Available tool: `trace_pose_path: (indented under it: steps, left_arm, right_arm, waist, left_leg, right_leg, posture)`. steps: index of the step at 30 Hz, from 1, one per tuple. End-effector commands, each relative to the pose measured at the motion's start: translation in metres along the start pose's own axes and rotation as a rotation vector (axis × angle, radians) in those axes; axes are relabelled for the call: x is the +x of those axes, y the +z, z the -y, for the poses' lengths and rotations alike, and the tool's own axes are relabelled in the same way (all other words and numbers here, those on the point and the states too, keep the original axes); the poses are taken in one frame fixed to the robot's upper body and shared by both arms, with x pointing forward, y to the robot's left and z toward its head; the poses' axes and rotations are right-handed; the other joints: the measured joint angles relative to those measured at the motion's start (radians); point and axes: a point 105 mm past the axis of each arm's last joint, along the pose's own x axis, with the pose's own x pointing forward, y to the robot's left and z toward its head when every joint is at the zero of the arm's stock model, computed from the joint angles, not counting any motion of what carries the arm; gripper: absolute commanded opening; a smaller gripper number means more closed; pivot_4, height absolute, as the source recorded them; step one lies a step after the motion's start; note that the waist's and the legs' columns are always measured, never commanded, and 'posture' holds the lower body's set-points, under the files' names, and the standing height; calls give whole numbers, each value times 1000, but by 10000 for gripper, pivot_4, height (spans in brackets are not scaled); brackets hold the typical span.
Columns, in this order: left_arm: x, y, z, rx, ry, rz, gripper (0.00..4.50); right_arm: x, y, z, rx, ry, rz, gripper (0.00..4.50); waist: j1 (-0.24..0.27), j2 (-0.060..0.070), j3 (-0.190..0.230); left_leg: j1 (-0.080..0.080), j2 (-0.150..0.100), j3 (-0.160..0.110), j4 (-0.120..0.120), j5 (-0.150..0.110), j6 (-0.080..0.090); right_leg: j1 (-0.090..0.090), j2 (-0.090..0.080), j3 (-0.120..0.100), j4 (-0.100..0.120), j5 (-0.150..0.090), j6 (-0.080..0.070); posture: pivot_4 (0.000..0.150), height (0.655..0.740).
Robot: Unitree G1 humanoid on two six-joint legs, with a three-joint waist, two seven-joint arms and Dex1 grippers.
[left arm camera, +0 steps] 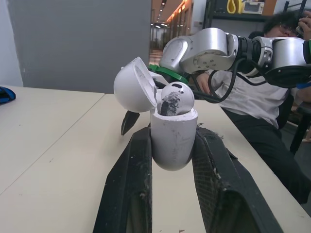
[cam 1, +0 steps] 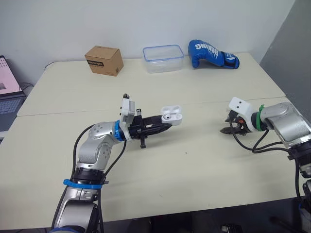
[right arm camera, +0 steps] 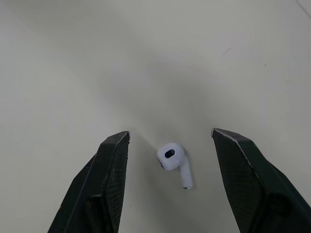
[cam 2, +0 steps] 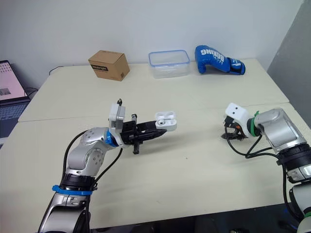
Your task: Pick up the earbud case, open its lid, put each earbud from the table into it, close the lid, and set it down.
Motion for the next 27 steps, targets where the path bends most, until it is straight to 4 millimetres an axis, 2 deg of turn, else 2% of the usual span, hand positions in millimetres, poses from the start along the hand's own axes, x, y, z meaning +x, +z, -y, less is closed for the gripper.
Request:
trace_pose_path:
  steps: [1,6,13,16,18,26,27]
  left_arm:
    - [1,11,3,40,-13,19,7929]
    - [1,10,4,38,-13,18,7929]
    - [0,9,4,36,-10,18,7929]
    - [0,8,4,35,-8,18,7929]
    - [0,8,4,35,-8,18,7929]
    - [0,8,4,35,-6,15,7929]
    - [0,9,4,35,-5,15,7929]
  right_arm:
    - [-5,2,5,-6,-21,10,27879]
    - [0,-7,6,7,-26,-19,27879]
    - [1,-10,5,20,-13,-29,27879]
    - [1,-11,4,22,-8,-35,22302]
    - [1,-11,3,22,-5,-39,15451]
    - [0,-17,4,27,-4,-60,15451]
    - [0,-17,4,28,-5,-62,13574]
  waist:
    - [0,0,0]
    - [0,0,0]
    - [0,0,0]
    - [0,0,0]
    - [0,0,0]
    - [0,0,0]
    - [0,0,0]
  left_leg:
    - [0,0,0,0,0,0]
    - [0,0,0,0,0,0]
    - [0,0,0,0,0,0]
    - [0,0,0,0,0,0]
    - [0,0,0,0,0,0]
    - [0,0,0,0,0,0]
    - [0,0,0,0,0,0]
  right_leg:
    - [0,0,0,0,0,0]
    - [0,0,0,0,0,0]
    - [0,0,0,0,0,0]
    - [0,0,0,0,0,0]
    - [0,0,0,0,0,0]
    - [0,0,0,0,0,0]
    - [0,0,0,0,0,0]
  posture:
    - [1500,7307]
    - [1500,7307]
    - [1500,7307]
    - [1500,7307]
    - [1500,7307]
    - [1500,7307]
    - [1500,7307]
